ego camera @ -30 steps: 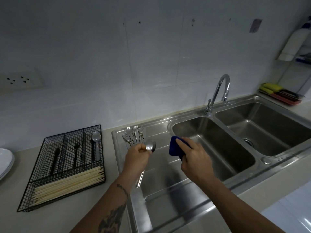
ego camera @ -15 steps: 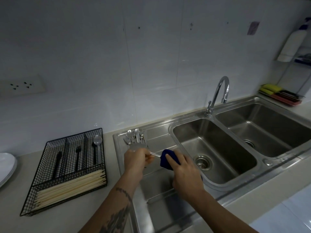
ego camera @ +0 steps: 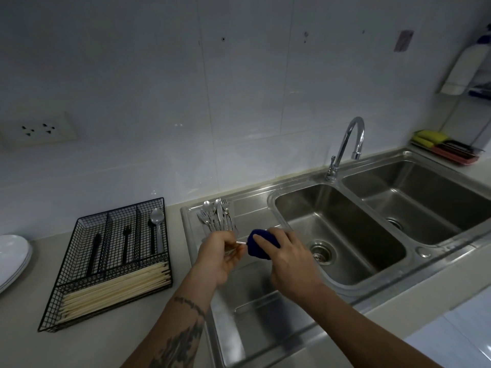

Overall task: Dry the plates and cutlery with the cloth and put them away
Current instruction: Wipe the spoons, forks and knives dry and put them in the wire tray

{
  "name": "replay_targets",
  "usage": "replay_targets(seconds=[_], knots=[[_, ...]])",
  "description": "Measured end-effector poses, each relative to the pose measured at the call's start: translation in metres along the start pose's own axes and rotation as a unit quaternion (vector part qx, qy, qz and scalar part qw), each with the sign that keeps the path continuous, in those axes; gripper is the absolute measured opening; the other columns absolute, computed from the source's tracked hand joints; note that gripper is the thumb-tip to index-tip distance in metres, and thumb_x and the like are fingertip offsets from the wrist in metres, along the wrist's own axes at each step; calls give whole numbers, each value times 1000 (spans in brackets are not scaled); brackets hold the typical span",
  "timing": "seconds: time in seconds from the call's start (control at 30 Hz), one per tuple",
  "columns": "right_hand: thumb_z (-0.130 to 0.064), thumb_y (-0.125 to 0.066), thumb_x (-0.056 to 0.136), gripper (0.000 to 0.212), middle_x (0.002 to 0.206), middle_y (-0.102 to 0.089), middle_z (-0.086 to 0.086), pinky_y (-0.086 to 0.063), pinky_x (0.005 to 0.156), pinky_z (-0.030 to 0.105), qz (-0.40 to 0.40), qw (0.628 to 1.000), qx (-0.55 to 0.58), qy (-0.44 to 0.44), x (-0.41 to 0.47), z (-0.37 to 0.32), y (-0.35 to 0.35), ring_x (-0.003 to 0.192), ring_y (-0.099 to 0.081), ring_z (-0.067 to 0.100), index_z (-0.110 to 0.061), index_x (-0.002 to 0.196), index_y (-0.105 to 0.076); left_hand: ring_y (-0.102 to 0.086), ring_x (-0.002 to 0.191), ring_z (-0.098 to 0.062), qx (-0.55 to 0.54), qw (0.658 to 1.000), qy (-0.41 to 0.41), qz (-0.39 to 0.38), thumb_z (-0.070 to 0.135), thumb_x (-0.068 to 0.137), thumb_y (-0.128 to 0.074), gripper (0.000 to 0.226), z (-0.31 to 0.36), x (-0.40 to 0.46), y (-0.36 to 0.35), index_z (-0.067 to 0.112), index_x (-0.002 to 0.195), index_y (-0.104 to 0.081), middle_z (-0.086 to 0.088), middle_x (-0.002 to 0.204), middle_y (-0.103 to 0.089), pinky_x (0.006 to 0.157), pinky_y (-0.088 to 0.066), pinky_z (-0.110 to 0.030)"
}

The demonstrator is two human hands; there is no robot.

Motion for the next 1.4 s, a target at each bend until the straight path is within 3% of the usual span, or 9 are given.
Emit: replay_targets(seconds=[0.2, 0.37, 0.53, 0.73, 0.93, 1.1, 1.17, 1.3, 1.4], knots=[[-20, -76, 62, 57, 103, -61, -1, -53, 55, 36, -12, 1000, -2, 4, 9, -2, 3, 85, -59, 24, -28, 115, -57, -61, 65, -24, 0, 999, 23, -33, -2, 85, -54, 6, -2, 0, 1, 0, 82, -58, -14, 69, -59, 57, -59, -29], [-21, -68, 69, 49, 100, -63, -4, -52, 58, 32, -13, 1000, 22, 10, 9, 14, 13, 79, -61, 22, -31, 116, -58, -69, 86, -25, 23, 987, -15, -158, 3, 89, -65, 13, -1, -5, -3, -2, 101, -63, -17, 93, -69, 84, -57, -33], [-19, -60, 74, 50, 109, -62, -9, -51, 73, 33, -45, 991, 120, -32, 11, 21, 19, 93, -59, 18, -36, 121, -60, -74, 75, -24, 67, 987, -133, -54, -1, 89, -65, 10, 0, -7, 5, 2, 99, -67, -20, 88, -75, 64, -57, -29], [-5, -69, 70, 59, 116, -61, 3, -54, 77, 38, 94, 986, 93, -101, 1, 5, 37, 98, -57, 24, -22, 126, -59, -70, 65, -17, 105, 984, -140, 24, -3, 88, -62, 24, -3, -7, 4, 5, 111, -64, -17, 83, -73, 54, -54, -23], [-10, -72, 60, 76, 128, -55, 7, -52, 81, 36, 33, 998, 38, -38, -19, -27, 2, 103, -54, 26, -18, 133, -51, -71, 85, -31, 88, 991, -95, 34, -5, 82, -61, 27, -7, -6, -3, 11, 104, -63, -17, 94, -73, 72, -60, -40], [-14, -74, 61, 75, 120, -58, 2, -53, 68, 35, 11, 997, 63, -48, -33, -15, -5, 91, -58, 25, -26, 132, -51, -73, 62, -22, 134, 990, -15, 29, 2, 88, -60, 23, -16, -3, 12, 1, 111, -62, -15, 77, -75, 56, -57, -28], [-12, -73, 62, 74, 117, -59, 2, -55, 66, 38, 24, 996, 70, -55, -27, -12, 2, 90, -60, 26, -29, 130, -51, -73, 66, -24, 152, 988, -19, 21, -3, 87, -60, 23, -19, -5, 11, -1, 109, -60, -18, 81, -74, 54, -56, -28], [-9, -68, 60, 69, 124, -57, 5, -54, 76, 42, 47, 997, 62, -16, -21, -31, 17, 100, -57, 28, -23, 127, -57, -69, 78, -35, 138, 989, -59, -5, -14, 79, -48, 20, -8, -9, -1, -2, 93, -58, -24, 89, -67, 66, -61, -39], [-7, -71, 60, 77, 137, -51, 9, -50, 91, 44, 45, 998, 32, 42, -25, -30, 12, 119, -51, 32, -19, 134, -52, -66, 77, -31, 76, 995, -71, 9, -13, 85, -48, 25, 3, -12, 5, 3, 99, -61, -20, 88, -65, 64, -57, -37]])
Point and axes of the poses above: each hand's wrist, its own x-axis towards the middle knuckle, its own y-axis out of the back of the hand, z = x × y, the point moved 6 cm from there along x, towards the middle knuckle
